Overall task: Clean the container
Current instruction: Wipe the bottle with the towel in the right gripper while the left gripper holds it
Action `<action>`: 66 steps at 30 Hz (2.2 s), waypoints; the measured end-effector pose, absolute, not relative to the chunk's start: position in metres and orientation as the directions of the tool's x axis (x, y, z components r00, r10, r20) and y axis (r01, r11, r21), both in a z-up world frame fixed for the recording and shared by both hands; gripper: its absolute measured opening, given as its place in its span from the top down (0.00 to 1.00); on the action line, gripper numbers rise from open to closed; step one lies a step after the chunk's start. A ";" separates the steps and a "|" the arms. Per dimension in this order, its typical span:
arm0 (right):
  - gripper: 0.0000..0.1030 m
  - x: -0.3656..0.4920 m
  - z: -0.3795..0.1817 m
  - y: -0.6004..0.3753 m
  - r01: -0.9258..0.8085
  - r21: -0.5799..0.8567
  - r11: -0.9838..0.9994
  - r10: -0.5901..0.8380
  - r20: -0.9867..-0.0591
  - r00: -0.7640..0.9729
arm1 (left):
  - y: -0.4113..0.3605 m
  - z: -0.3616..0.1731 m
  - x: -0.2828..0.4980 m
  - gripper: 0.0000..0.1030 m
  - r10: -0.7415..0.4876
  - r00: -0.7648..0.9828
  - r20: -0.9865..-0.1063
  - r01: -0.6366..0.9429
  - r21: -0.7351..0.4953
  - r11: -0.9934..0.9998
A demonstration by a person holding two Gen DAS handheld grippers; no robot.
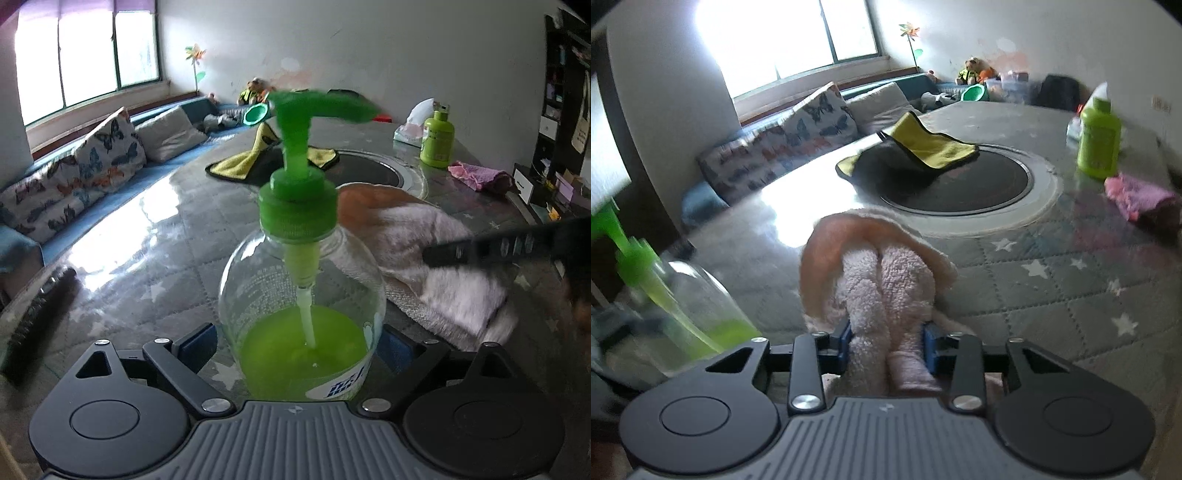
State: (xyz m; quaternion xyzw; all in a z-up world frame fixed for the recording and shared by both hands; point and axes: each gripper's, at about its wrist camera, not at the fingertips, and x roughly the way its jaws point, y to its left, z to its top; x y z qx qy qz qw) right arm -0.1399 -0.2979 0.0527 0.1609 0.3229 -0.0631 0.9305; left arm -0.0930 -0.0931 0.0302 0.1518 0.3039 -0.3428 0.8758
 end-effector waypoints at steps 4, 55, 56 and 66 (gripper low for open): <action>0.65 -0.148 0.075 -0.299 0.128 0.415 0.901 0.126 -0.533 0.837 | -0.090 0.035 -0.100 0.11 -0.516 0.589 -0.621 0.702 0.078 0.708; 0.67 -0.117 0.052 -0.306 0.042 0.569 0.821 0.295 -0.485 0.823 | -0.081 0.032 -0.101 0.15 -0.625 0.528 -0.575 0.781 0.041 0.623; 0.67 -0.117 0.047 -0.307 0.056 0.563 0.824 0.290 -0.504 0.813 | -0.081 0.033 -0.101 0.15 -0.621 0.531 -0.576 0.776 0.037 0.629; 0.67 -0.131 0.033 -0.297 0.080 0.406 0.911 0.198 -0.598 0.777 | -0.083 0.037 -0.099 0.14 -0.582 0.557 -0.592 0.721 -0.002 0.693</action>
